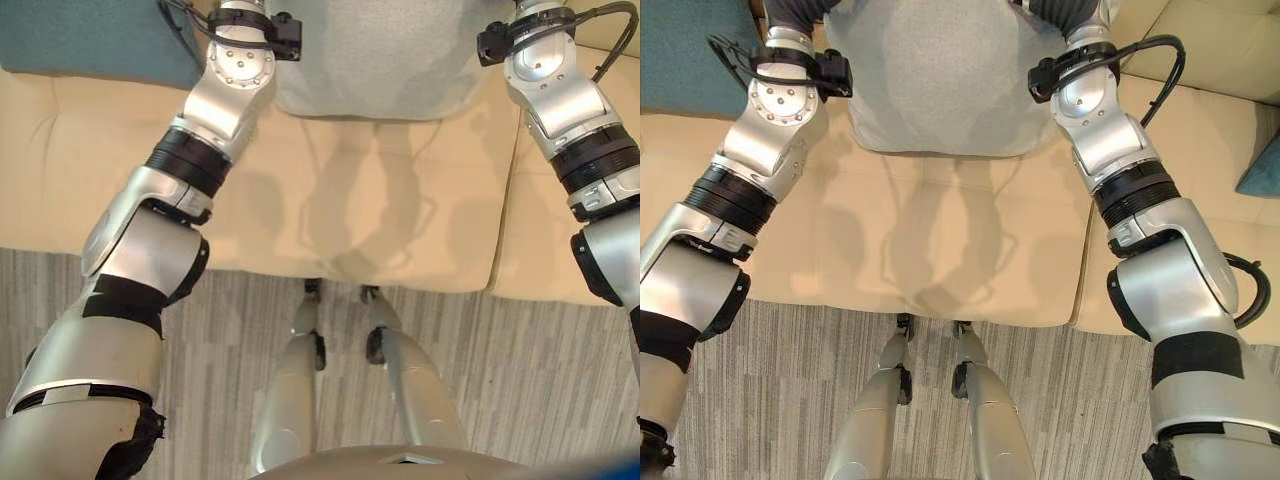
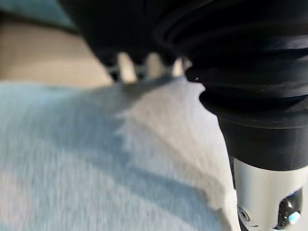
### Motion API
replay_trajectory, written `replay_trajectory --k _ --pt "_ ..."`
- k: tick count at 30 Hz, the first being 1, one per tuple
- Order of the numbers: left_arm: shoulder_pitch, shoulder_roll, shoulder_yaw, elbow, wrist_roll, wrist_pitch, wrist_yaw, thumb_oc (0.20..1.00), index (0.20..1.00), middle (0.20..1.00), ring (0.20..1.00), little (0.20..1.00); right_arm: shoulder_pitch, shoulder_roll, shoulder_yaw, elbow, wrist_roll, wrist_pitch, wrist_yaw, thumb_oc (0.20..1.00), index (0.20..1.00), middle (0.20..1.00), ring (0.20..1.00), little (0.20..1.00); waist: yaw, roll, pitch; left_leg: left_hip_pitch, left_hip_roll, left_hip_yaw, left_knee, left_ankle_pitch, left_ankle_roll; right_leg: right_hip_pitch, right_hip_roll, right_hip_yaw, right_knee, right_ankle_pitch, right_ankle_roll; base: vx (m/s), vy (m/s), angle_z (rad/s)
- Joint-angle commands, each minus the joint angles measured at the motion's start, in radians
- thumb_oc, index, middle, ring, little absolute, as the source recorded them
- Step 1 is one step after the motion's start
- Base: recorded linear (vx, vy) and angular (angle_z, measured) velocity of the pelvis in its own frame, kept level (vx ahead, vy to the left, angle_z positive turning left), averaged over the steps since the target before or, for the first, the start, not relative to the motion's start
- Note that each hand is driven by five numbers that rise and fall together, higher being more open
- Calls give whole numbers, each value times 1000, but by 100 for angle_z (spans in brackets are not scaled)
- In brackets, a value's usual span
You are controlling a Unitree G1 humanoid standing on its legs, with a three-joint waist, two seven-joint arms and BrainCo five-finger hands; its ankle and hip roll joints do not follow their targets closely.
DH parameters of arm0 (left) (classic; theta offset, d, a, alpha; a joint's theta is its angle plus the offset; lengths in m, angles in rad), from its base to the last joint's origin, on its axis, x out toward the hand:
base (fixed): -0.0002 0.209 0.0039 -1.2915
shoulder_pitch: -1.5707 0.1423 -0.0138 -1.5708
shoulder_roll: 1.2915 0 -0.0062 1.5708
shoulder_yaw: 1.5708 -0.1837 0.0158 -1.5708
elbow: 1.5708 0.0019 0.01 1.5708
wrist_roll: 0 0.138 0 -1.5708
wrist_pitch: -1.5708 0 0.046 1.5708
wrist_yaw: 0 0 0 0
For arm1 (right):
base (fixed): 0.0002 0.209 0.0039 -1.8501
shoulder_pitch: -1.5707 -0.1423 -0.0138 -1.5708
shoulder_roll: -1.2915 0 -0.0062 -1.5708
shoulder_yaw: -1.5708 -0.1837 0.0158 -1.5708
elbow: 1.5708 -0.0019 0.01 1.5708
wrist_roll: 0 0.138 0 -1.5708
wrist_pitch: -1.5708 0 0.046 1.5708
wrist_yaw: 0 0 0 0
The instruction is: Pick up all the scattered cushions and arrange them neatly on the sofa.
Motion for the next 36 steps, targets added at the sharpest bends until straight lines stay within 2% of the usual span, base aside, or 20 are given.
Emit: replay_trajectory --k 1,8,11,13,14,17,20,24,26,28,29,30,31,33,35,36 --pt "-96 64 8 29 53 -45 -12 1000 1000 1000 1000 1000 -9 -50 2 16 4 -8 13 1000 1000 1000 1000 1000 4 -15 10 22 28 71 -21 3 -72 -12 -80 25 -27 69 155 0 0 0" --pt "-68 168 27 38 52 -47 -34 1000 1000 1000 1000 1000 -1 -163 -11 -5 7 -20 21 1000 1000 1000 1000 1000 0 -9 -11 48 25 79 -21 -6 -71 8 -78 31 -27 64 156 0 0 0" --pt "-30 254 48 29 43 -51 -54 1000 1000 1000 1000 1000 27 -255 -25 -42 19 -31 34 1000 1000 1000 1000 1000 -2 -6 -30 73 23 84 -21 -15 -72 29 -77 32 -27 62 158 11 4 -1" --pt "67 317 106 -32 38 -58 -75 1000 1000 1000 1000 1000 129 -325 -88 -107 19 -40 50 1000 1000 1000 1000 1000 -4 -1 -52 109 22 88 -21 -27 -72 63 -78 31 -27 55 160 44 4 -4" --pt "72 316 108 -36 39 -57 -75 1000 1000 1000 1000 1000 135 -325 -91 -111 17 -39 50 1000 1000 1000 1000 1000 -3 -2 -54 110 22 88 -21 -27 -72 65 -78 31 -27 55 160 40 -2 -2" --pt "223 348 199 -133 33 -65 -101 1000 1000 1000 1000 1000 274 -377 -168 -180 5 -38 78 1000 1000 1000 1000 1000 -3 -1 -76 151 20 92 -21 -41 -71 104 -78 32 -27 45 160 50 -7 -4" --pt "435 362 317 -258 52 -68 -131 1000 1000 1000 1000 1000 476 -406 -297 -243 2 -43 118 1000 1000 1000 1000 1000 -1 0 -97 202 15 95 -21 -58 -69 158 -79 29 -27 35 160 74 -9 -1" --pt "807 288 497 -380 63 -46 -220 1000 1000 1000 1000 1000 840 -395 -480 -330 -53 -42 210 1000 1000 1000 1000 1000 -3 -5 -121 290 6 102 -21 -79 -71 251 -80 20 -27 16 160 91 -18 3" --pt "955 261 539 -405 97 -36 -284 1000 1000 1000 1000 1000 994 -370 -540 -330 -71 -47 269 1000 1000 1000 1000 1000 -5 -5 -131 326 8 108 -21 -82 -77 292 -86 11 -27 5 161 70 -22 3" --pt "1182 165 610 -438 96 -18 -364 1000 1000 1000 1000 1000 1203 -329 -597 -343 -158 -33 342 1000 1000 1000 1000 1000 -5 -4 -150 372 9 104 -21 -83 -79 347 -88 -7 -27 -9 159 72 -36 8" --pt "1254 104 612 -411 101 -3 -382 1000 1000 1000 1000 1000 1260 -281 -599 -324 -179 -39 347 1000 1000 1000 1000 1000 -4 -5 -155 390 9 103 -21 -83 -78 366 -89 -10 -27 -11 158 69 -32 13" --pt "1337 85 622 -359 160 18 -414 1000 1000 1000 1000 1000 1329 -230 -615 -274 -228 -27 368 1000 1000 1000 1000 1000 -4 -3 -165 420 13 105 -21 -86 -77 396 -91 -14 -27 -19 157 26 -13 5" --pt "1337 85 622 -359 160 18 -414 1000 1000 1000 1000 1000 1330 -230 -616 -275 -229 -27 368 1000 1000 1000 1000 1000 -4 -4 -167 417 12 105 -21 -83 -76 393 -92 -14 -27 -17 157 22 -1 6" --pt "1395 48 613 -233 251 37 -431 1000 1000 1000 1000 1000 1380 -159 -600 -188 -276 -22 377 1000 1000 1000 1000 1000 -4 -3 -176 453 13 112 -21 -89 -71 426 -91 -13 -27 -24 157 0 0 0" --pt "1418 -25 623 -56 272 71 -443 1000 1000 1000 1000 1000 1396 -92 -549 -72 -344 -13 382 1000 1000 1000 1000 1000 -3 -1 -191 485 13 114 -21 -95 -66 457 -87 -13 -27 -30 157 0 0 0" --pt "1420 -36 610 23 333 73 -434 1000 1000 1000 1000 1000 1403 -48 -543 -11 -345 -5 380 1000 1000 1000 1000 1000 -6 0 -198 499 15 119 -21 -97 -68 473 -84 -12 -27 -33 157 0 0 0"
